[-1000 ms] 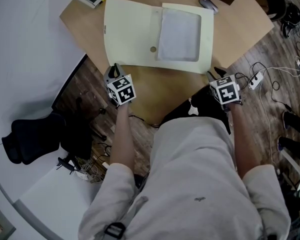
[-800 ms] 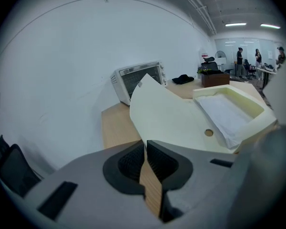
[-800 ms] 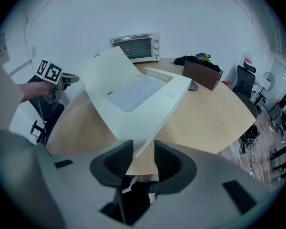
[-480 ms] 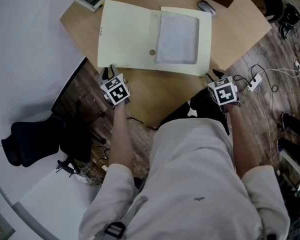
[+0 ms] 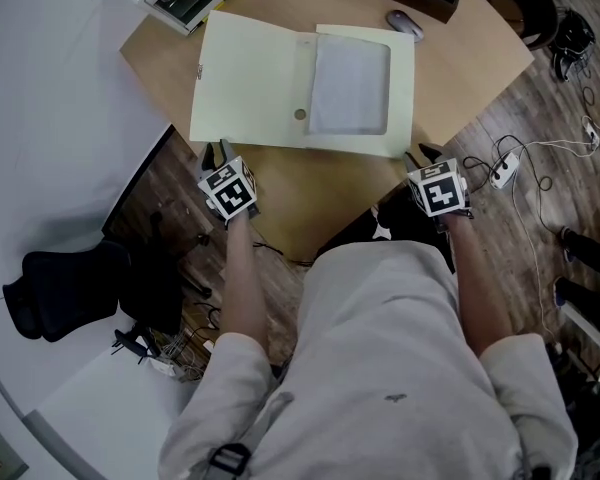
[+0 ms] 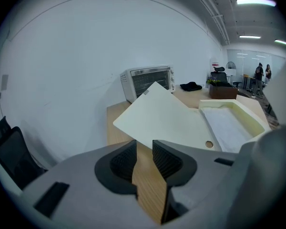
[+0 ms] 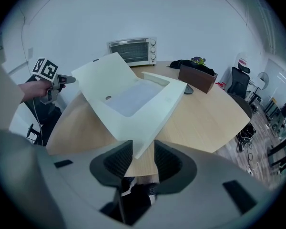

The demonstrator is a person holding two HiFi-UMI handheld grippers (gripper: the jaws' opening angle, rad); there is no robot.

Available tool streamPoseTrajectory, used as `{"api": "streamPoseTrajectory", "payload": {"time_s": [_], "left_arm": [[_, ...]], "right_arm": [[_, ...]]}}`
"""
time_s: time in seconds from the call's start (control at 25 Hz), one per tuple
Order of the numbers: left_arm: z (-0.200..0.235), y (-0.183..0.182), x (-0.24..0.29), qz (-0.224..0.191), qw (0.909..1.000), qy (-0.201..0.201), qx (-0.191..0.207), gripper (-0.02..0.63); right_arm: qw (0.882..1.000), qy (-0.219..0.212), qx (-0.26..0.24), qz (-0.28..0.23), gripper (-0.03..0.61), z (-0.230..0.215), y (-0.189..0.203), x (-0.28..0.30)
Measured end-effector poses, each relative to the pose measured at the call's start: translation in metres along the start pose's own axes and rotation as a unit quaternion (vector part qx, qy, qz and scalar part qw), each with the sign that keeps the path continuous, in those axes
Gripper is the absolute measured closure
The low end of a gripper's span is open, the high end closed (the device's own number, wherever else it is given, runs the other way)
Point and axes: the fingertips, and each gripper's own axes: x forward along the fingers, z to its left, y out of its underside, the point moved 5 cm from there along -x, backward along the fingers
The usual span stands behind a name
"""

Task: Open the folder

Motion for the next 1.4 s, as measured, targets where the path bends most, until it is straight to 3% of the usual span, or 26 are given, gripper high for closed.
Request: {"api": "streamPoseTrajectory", "payload": {"time_s": [0.36,0.8,1.08,1.4], "left_arm": [[-0.011,0.013,-0.022,0.007,0.9996,0.014,-0.022,0.523],[-0.066,0.003,-0.051,-0.012,0.9958,0.088,-0.024,0.523],[-0.102,-0.021,-0.065,-0.046,0.9877,0.148,-0.021,0.525],[-0.148,-0.042,-0.085,-0.079,0.9756,0.205,-0.003,0.559]], "right_arm": [[1.0,0.003,0.005,-0.023,0.442,0.0,-0.007,-0.015],[0.998,0.007,0.012,-0.069,0.442,0.003,-0.028,-0.036],[0.995,0.02,0.023,-0.099,0.442,-0.003,-0.034,-0.055],[0.985,0.021,0.042,-0.166,0.445,-0.005,-0.042,-0.082]]}}
